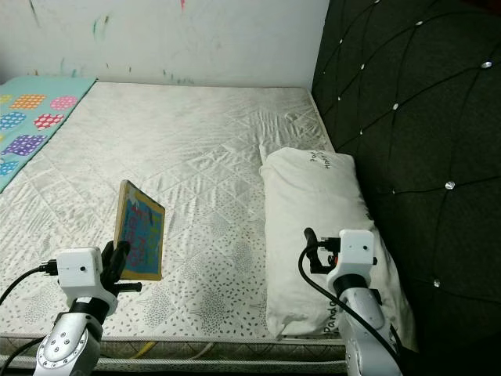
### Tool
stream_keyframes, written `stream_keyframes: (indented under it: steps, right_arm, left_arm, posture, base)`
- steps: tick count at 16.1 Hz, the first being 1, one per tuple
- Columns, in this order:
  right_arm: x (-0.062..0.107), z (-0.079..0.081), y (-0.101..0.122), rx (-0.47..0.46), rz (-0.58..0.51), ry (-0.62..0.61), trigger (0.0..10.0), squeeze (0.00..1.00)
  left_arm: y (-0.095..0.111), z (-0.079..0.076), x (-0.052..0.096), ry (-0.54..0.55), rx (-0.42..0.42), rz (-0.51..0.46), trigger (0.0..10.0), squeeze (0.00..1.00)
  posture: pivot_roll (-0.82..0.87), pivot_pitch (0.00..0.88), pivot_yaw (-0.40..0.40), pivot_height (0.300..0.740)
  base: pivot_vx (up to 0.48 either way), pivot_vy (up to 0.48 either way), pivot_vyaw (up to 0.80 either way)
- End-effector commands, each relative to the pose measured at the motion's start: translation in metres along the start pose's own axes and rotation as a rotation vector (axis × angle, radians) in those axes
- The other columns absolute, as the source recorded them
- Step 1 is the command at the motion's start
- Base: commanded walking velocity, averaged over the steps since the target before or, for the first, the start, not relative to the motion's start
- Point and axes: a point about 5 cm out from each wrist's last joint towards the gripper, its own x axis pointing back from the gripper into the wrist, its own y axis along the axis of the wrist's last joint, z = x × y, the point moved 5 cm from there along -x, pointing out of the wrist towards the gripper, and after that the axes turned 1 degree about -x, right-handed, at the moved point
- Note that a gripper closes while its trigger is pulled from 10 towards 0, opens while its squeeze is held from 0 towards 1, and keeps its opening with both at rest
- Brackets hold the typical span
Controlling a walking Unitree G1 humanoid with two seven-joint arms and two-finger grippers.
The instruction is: Clean up the room
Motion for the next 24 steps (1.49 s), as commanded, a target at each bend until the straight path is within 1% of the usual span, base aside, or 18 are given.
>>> stream_keyframes:
  steps: [1, 7, 12, 24]
  right_arm:
    - [-0.0019, 0.0009, 0.0017, 0.005, -0.002, 0.001, 10.0, 0.00]
    - [-0.0022, 0.0013, 0.0040, 0.002, -0.012, 0.000, 10.0, 0.00]
    - [-0.0018, 0.0053, 0.0043, -0.013, -0.016, 0.017, 10.0, 0.00]
    - [-0.0019, 0.0090, 0.0046, -0.035, -0.020, 0.034, 10.0, 0.00]
  left_arm:
    - [0.0168, -0.0009, -0.0036, -0.004, -0.002, -0.059, 10.0, 0.00]
    - [0.0193, -0.0021, -0.0071, -0.009, -0.002, -0.069, 10.0, 0.00]
    - [0.0186, -0.0019, -0.0064, -0.005, 0.000, -0.068, 10.0, 0.00]
    - [0.0184, -0.0026, -0.0070, -0.008, 0.000, -0.066, 10.0, 0.00]
  posture:
    - [-0.08, 0.000, -0.020, 0.740]
    - [-0.09, 0.000, -0.017, 0.740]
    - [-0.08, 0.000, -0.021, 0.740]
    - [-0.09, 0.000, -0.017, 0.740]
  base:
    - [0.000, 0.000, 0.00]
    - [0.000, 0.000, 0.00]
    - [0.000, 0.000, 0.00]
    - [0.000, 0.000, 0.00]
